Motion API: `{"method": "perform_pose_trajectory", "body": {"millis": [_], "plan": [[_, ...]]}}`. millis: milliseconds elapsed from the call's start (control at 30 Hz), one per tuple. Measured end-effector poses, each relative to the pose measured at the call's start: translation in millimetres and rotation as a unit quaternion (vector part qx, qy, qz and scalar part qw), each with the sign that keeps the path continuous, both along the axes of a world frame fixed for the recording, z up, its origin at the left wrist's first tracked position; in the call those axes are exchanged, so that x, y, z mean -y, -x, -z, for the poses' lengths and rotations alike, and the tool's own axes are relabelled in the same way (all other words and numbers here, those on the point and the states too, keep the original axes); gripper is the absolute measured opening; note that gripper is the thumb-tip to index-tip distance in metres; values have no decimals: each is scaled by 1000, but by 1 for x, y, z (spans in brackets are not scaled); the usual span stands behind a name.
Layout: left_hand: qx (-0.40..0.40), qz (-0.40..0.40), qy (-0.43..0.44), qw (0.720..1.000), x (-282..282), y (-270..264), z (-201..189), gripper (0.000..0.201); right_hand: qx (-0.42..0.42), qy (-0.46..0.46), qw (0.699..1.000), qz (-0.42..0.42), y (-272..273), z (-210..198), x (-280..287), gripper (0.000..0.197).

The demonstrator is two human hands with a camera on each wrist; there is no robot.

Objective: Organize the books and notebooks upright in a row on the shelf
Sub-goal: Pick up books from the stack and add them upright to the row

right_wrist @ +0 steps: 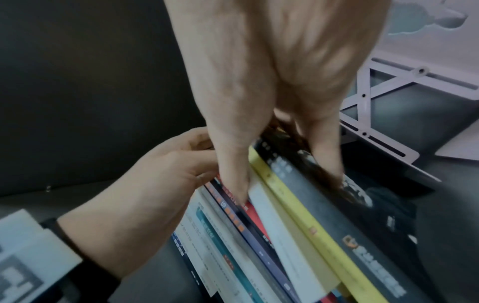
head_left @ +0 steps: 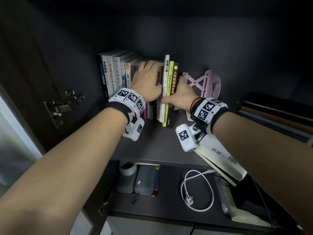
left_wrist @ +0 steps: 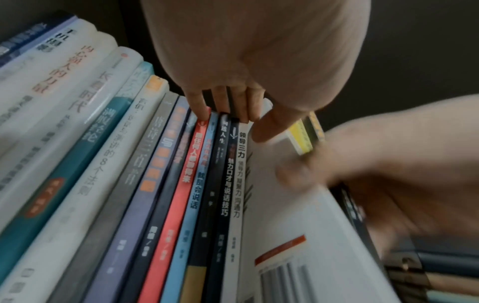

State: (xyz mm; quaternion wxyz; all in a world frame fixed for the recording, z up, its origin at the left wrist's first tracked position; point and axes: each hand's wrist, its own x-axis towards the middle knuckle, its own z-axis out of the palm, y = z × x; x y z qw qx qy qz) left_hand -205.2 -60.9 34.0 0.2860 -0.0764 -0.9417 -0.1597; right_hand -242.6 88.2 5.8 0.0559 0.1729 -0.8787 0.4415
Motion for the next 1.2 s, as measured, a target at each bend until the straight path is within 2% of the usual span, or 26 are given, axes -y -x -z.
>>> {"method": "perform_pose_trajectory", "body": {"millis": [100, 200, 300, 333, 433, 567, 667, 767, 867, 1033, 1200], "plan": [[16, 5, -38, 999, -2, -2, -5, 79, 101, -59, 992, -38, -3, 12, 2, 125], [32, 16, -45, 998, 0, -4, -8, 84, 122, -83, 988, -49, 0, 22, 9, 143], [46, 15, 6, 999, 2, -4, -9, 71, 107, -86, 990, -34, 12, 22, 9, 144], [54, 8, 30, 998, 2, -3, -7, 71, 99, -89, 991, -28, 16, 21, 8, 143], [51, -17, 99, 994, 3, 4, -2, 93, 73, -107, 991, -19, 30, 20, 6, 140], [-6, -54, 135, 989, 0, 16, -3, 90, 93, -127, 985, -69, 43, 20, -3, 141], [-20, -68, 159, 985, -5, 25, -4, 93, 117, -133, 980, -89, 49, 18, -9, 126], [-24, -86, 179, 980, -5, 33, -3, 95, 138, -132, 979, -68, 56, 12, -3, 81], [-23, -99, 180, 978, -4, 40, -1, 97, 125, -194, 971, -55, 61, 5, 1, 56], [-37, -113, 149, 982, -7, 48, 12, 102, 86, -280, 955, -36, 60, 1, 6, 55], [-30, -129, 148, 980, -11, 46, 12, 105, 85, -286, 953, -48, 46, -12, -2, 47]]}}
